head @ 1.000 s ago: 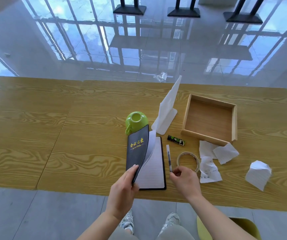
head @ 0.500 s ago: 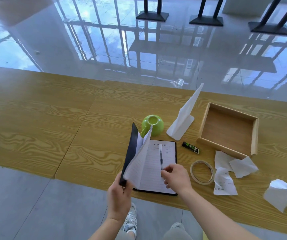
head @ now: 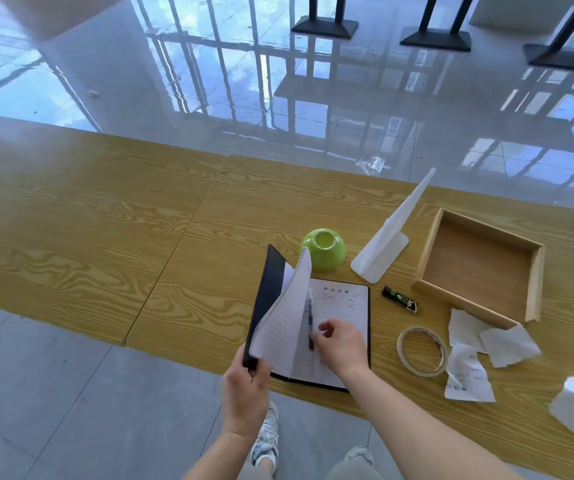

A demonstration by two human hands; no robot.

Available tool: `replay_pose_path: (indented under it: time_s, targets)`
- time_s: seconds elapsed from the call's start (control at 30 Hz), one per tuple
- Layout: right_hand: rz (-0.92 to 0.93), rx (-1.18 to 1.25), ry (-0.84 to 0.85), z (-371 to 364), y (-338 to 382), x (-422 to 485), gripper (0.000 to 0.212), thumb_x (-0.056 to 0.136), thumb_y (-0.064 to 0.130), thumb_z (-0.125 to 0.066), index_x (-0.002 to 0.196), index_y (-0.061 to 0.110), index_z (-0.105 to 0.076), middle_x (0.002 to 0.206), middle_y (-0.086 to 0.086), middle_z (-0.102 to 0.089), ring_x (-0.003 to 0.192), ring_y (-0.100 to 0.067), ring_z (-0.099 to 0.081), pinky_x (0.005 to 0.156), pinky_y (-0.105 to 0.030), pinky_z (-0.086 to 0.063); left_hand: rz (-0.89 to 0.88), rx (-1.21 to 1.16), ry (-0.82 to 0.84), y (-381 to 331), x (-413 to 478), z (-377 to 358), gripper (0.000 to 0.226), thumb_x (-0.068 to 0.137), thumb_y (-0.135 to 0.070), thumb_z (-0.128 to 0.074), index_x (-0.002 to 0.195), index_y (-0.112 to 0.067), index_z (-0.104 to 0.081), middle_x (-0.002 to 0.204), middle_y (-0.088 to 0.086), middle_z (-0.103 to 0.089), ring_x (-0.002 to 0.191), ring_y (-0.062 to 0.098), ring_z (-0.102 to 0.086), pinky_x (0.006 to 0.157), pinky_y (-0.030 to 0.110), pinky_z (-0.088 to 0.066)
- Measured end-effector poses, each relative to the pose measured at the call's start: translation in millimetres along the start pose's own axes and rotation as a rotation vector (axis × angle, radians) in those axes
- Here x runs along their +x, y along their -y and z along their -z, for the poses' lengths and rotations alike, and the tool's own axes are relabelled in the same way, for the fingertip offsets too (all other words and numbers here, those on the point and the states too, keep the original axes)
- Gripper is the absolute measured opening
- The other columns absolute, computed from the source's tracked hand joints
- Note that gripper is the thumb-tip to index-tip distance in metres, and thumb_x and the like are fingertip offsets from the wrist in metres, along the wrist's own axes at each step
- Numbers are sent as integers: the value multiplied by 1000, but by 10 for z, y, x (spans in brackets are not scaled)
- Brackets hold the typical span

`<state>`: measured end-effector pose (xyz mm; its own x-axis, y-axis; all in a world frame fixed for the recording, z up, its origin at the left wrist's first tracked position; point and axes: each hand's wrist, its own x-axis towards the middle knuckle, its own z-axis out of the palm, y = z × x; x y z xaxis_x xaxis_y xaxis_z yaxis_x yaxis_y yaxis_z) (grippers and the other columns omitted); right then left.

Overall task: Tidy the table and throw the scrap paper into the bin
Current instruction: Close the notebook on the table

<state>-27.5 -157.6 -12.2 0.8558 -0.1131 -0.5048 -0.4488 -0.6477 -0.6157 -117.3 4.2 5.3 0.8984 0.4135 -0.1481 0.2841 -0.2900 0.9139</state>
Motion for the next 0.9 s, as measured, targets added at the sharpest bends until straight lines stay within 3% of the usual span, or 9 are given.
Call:
replay_pose_path:
  time_s: [0.1, 0.27, 0.43, 0.5, 0.53, 0.6, 0.63, 0.77, 0.9]
  targets:
    - [47, 79, -5, -14, 42, 29, 36, 91, 23, -61, 127, 18, -62, 110, 2, -67, 100, -15, -61, 89, -29, -50, 24, -16, -3, 12, 6, 5, 28, 91, -6, -62, 89, -34, -61, 81, -20, -68, 71, 4, -63, 57, 13, -48]
    - [81, 174, 154, -60, 187, 24, 34, 89, 7, -50, 104, 28, -72, 97, 8, -69, 83, -14, -63, 82, -38, -57, -29, 13, 26, 9, -8, 24, 25, 90, -4, -60, 100, -27, -62, 72, -13, -65, 59, 6, -55, 51, 12, -41]
    - [35, 276, 128, 36, 78, 47, 39, 90, 0, -48, 119, 17, -66, 104, 5, -70, 99, -19, -65, 91, -42, -56, -130, 111, 90, -45, -69, 10, 52, 89, -1, -58, 130, -31, -49, 66, -19, -61, 47, 7, -47, 46, 10, -36]
    - [7, 346, 89, 122, -14, 26, 38, 92, 0, -47, 123, 15, -61, 101, 2, -69, 93, -19, -66, 80, -37, -60, -192, 140, 126, -79, -90, -11, 58, 89, 1, -58, 136, -31, -48, 85, -22, -66, 58, 4, -56, 56, 11, -44]
    - [-9, 379, 60, 173, -71, 2, 36, 93, 0, -47, 122, 15, -61, 99, 1, -68, 89, -18, -67, 74, -34, -61, -228, 160, 132, -98, -102, -27, 60, 88, 1, -59, 138, -30, -46, 103, -22, -66, 75, 0, -62, 67, 10, -47]
    - [-29, 409, -14, 291, -209, -50, 32, 93, 3, -50, 120, 16, -61, 97, 1, -68, 87, -17, -67, 73, -33, -61, -320, 213, 129, -129, -121, -78, 63, 88, 3, -61, 141, -26, -43, 133, -21, -53, 116, -9, -52, 91, 5, -40]
    - [-29, 386, -56, 352, -290, -70, 30, 94, 6, -51, 120, 17, -61, 98, 2, -68, 89, -16, -66, 78, -37, -60, -376, 246, 133, -133, -129, -106, 63, 87, 5, -61, 141, -23, -44, 137, -20, -48, 125, -12, -44, 97, 4, -35]
    - [-52, 260, -185, 557, -590, -135, 27, 95, 18, -55, 121, 18, -63, 110, 6, -66, 104, -14, -60, 93, -44, -54, -598, 431, 195, -129, -151, -234, 70, 73, 10, -69, 138, -6, -50, 140, 0, -54, 128, 11, -51, 99, 18, -44]
    - [-140, 333, -125, 616, -723, -153, 27, 99, 27, -52, 122, 17, -62, 113, 2, -66, 103, -18, -62, 92, -45, -55, -741, 613, 284, -134, -187, -464, 71, 63, 7, -72, 132, -1, -58, 133, 14, -61, 121, 27, -60, 92, 36, -56]
